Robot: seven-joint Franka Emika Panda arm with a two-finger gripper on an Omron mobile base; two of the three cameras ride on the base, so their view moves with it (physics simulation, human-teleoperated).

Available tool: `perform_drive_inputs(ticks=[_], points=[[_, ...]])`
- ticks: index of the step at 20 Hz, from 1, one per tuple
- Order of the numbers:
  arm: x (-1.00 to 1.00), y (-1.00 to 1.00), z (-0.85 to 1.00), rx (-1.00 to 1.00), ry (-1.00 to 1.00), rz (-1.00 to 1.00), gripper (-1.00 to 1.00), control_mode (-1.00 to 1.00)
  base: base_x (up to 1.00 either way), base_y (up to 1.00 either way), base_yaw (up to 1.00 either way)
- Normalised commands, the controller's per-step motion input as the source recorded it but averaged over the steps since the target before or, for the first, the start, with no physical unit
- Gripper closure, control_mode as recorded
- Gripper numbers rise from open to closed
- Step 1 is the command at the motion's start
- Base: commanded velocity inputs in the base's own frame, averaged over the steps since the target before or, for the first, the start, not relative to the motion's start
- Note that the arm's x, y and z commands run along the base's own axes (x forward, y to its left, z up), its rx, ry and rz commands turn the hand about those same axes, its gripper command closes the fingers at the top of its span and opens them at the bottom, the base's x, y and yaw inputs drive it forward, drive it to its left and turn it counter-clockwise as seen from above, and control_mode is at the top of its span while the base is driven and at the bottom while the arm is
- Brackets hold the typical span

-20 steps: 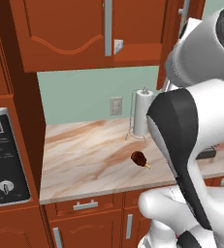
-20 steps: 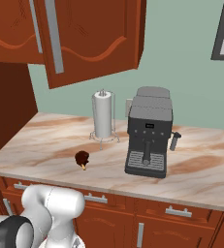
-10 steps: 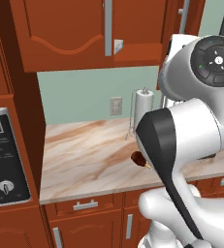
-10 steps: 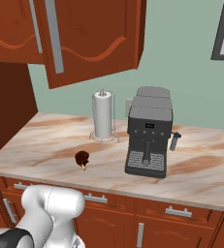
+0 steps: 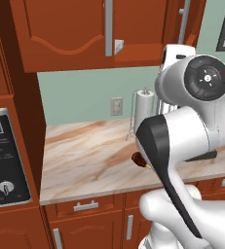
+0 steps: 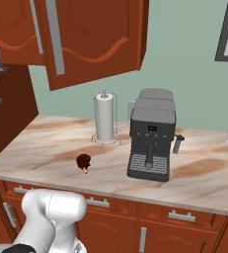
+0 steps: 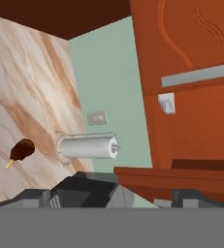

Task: Retrieve the tupperware from the cabinet, then place the raw meat into the tupperware to avoid contamination.

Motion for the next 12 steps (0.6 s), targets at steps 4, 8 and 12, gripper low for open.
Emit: perform_drive_inputs(ticks=[4, 8, 12], points=[[0.37, 0.0, -0.1, -0.07, -0.03, 0.01, -1.0, -1.0, 0.0, 0.0, 0.0], [0.41, 0.0, -0.07, -0.07, -0.01, 0.0, -1.0, -1.0, 0.0, 0.0, 0.0], [0.41, 0.0, -0.05, -0.07, 0.0, -0.01, -1.0, -1.0, 0.0, 0.0, 0.0]])
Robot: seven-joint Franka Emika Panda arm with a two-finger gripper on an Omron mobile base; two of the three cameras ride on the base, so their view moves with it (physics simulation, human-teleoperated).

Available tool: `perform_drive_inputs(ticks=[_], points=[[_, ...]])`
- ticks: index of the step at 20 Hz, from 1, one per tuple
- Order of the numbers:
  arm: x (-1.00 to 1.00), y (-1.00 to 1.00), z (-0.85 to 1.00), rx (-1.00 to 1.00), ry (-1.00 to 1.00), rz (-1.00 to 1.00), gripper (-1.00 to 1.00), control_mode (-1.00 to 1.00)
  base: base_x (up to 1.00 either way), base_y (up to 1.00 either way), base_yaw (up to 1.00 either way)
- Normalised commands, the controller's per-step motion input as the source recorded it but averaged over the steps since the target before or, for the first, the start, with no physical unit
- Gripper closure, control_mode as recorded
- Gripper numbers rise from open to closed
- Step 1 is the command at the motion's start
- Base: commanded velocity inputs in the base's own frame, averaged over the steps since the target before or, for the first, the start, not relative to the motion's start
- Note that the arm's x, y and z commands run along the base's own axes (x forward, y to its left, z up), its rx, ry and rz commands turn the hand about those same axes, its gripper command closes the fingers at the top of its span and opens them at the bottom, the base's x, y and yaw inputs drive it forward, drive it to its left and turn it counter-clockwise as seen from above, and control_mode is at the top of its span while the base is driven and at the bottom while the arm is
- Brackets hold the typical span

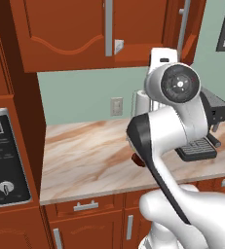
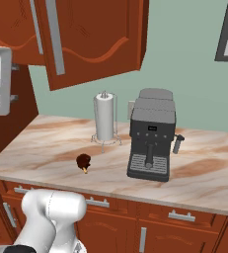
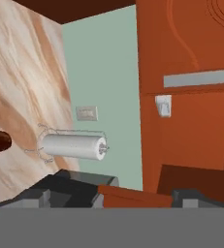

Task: Retrieve the tupperware from the cabinet, then place the raw meat into the tupperware to avoid contamination.

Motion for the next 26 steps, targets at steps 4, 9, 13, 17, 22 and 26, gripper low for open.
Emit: perform_drive_inputs(ticks=[4, 9, 13, 17, 22, 26], points=[[0.41, 0.0, -0.01, -0.05, 0.0, -0.04, -1.0, -1.0, 0.0, 0.0, 0.0], [0.37, 0.0, 0.0, -0.06, 0.0, -0.04, -1.0, -1.0, 0.0, 0.0, 0.0], [0.31, 0.0, 0.0, -0.06, 0.0, -0.05, -1.0, -1.0, 0.0, 0.0, 0.0], [0.13, 0.0, 0.0, -0.06, 0.0, -0.07, -1.0, -1.0, 0.0, 0.0, 0.0], [0.03, 0.0, 0.0, -0.06, 0.0, -0.09, -1.0, -1.0, 0.0, 0.0, 0.0], [0.11, 0.0, 0.0, -0.05, 0.0, -0.11, -1.0, -1.0, 0.0, 0.0, 0.0]])
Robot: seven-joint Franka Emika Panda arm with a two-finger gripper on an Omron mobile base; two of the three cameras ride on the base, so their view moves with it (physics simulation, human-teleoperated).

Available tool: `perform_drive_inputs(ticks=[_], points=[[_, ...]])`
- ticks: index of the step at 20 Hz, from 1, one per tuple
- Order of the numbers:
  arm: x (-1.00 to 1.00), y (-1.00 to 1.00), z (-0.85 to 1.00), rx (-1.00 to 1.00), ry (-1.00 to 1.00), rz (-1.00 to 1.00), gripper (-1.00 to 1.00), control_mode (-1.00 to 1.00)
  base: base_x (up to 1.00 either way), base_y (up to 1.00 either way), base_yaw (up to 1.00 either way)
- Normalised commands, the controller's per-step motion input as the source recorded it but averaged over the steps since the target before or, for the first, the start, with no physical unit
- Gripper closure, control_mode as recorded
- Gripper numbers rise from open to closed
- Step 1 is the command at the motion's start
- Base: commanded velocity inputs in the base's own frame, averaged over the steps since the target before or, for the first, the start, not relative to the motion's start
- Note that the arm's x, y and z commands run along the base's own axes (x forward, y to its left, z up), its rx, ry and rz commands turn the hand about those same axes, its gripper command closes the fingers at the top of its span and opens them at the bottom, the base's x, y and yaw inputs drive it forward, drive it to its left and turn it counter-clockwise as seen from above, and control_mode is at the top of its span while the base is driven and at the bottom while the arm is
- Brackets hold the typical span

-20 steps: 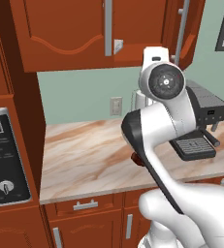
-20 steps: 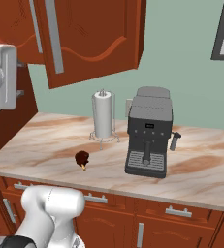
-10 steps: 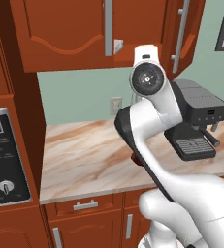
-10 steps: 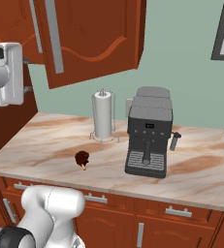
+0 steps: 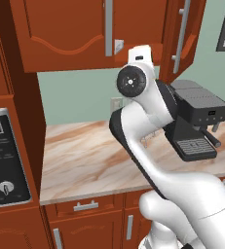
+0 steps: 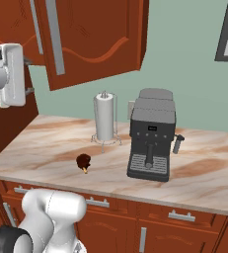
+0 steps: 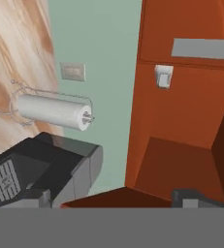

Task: Retrieve the tupperware from the cabinet, then place the raw meat into the tupperware to avoid contamination.

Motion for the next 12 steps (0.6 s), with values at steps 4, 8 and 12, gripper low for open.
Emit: perform_drive_inputs(ticks=[4, 8, 12], points=[[0.11, -0.01, 0.0, -0.04, 0.0, -0.11, -1.0, -1.0, 0.0, 0.0, 0.0], [0.1, -0.07, 0.0, -0.03, 0.0, -0.11, -1.0, -1.0, 0.0, 0.0, 0.0], [0.02, -0.1, 0.02, -0.02, 0.0, -0.11, -1.0, -1.0, 0.0, 0.0, 0.0]])
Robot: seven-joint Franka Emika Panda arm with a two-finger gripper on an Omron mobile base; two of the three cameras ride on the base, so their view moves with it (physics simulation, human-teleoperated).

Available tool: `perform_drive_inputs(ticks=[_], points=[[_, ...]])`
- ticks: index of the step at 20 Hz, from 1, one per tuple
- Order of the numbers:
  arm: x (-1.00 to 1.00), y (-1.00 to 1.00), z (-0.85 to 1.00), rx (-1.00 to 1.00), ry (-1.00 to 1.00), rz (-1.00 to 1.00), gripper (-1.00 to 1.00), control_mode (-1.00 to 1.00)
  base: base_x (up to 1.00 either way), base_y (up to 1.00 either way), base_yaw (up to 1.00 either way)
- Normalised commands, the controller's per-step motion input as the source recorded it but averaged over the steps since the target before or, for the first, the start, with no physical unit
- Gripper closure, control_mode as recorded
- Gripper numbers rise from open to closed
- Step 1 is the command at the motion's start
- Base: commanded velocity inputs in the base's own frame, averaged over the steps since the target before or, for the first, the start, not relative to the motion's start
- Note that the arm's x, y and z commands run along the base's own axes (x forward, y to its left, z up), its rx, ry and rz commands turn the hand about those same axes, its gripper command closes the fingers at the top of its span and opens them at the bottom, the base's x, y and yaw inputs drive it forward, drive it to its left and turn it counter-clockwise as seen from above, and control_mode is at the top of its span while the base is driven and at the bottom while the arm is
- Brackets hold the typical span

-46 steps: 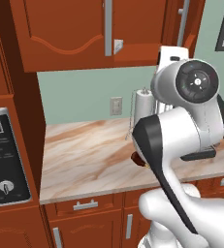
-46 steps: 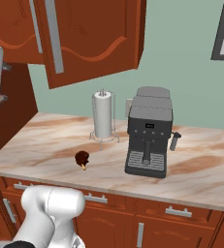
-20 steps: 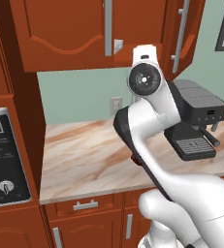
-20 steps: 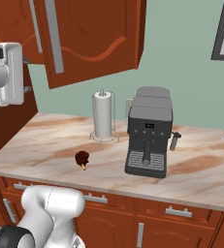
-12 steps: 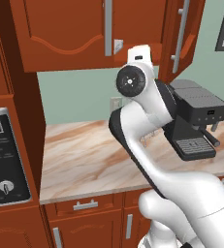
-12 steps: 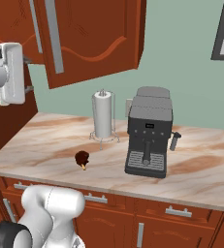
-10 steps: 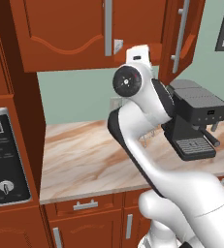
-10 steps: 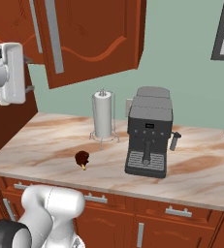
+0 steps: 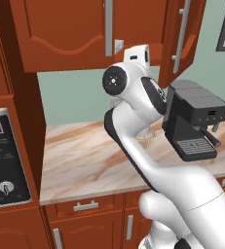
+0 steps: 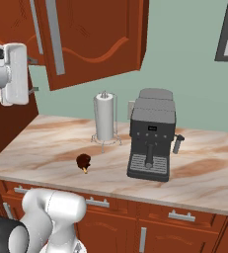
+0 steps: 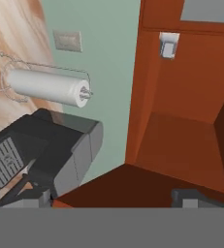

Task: Retrieve the tupperware from the cabinet, then place the raw meat into the tupperware to avoid contamination.

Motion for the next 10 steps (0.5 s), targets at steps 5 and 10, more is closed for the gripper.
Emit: perform_drive_inputs(ticks=[5, 10], points=[[0.0, -0.09, 0.02, -0.01, 0.0, -0.1, -1.0, -1.0, 0.0, 0.0, 0.0], [0.05, -0.04, 0.0, -0.02, 0.0, -0.1, -1.0, -1.0, 0.0, 0.0, 0.0]])
